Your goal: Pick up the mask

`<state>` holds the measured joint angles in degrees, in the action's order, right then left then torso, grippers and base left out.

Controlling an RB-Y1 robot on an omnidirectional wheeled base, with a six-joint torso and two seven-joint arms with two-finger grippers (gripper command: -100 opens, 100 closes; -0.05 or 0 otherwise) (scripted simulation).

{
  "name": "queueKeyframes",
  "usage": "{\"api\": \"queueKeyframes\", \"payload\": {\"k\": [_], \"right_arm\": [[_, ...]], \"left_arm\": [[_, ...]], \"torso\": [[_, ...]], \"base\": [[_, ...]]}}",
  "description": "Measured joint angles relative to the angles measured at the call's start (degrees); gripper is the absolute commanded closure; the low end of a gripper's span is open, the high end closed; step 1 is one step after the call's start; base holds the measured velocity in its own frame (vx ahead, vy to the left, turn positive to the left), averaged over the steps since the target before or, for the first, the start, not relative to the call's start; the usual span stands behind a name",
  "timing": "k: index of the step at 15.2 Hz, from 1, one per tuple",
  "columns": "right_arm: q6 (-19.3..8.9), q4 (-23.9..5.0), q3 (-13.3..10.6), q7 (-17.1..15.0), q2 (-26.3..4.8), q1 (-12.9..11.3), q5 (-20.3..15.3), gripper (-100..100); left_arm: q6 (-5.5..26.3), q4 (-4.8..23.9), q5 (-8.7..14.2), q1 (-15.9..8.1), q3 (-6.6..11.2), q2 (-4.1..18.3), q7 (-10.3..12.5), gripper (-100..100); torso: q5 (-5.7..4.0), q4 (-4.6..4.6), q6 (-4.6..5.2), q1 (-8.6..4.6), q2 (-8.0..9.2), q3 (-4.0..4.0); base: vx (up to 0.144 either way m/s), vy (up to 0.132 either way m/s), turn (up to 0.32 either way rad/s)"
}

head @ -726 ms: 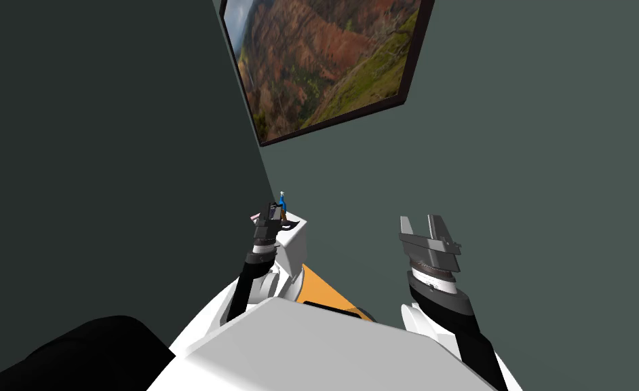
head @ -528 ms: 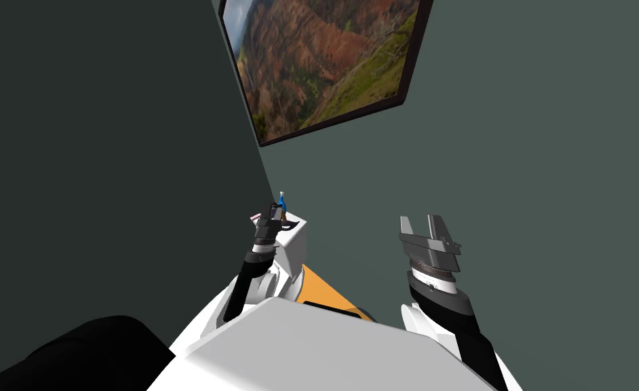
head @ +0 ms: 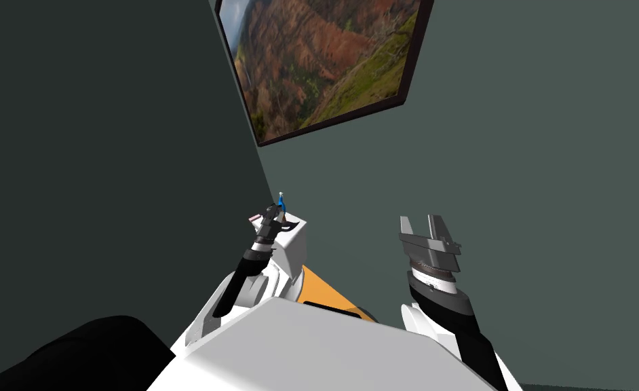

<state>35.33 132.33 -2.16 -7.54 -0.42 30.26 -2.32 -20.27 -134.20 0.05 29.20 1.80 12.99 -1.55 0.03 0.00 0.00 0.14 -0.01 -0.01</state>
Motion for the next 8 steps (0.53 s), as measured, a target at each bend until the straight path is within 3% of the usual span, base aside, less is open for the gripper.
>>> {"api": "queueKeyframes", "payload": {"k": [8], "right_arm": [[0.0, 0.0, 0.0, 0.0, 0.0, 0.0, 0.0, 0]], "left_arm": [[9.82, 0.43, 3.72, 0.51, 2.07, 8.14, 1.41, -100]], "torso": [[0.0, -0.01, 0.01, 0.0, -0.02, -0.01]], "base": [[0.006, 0.023, -0.042]]}}
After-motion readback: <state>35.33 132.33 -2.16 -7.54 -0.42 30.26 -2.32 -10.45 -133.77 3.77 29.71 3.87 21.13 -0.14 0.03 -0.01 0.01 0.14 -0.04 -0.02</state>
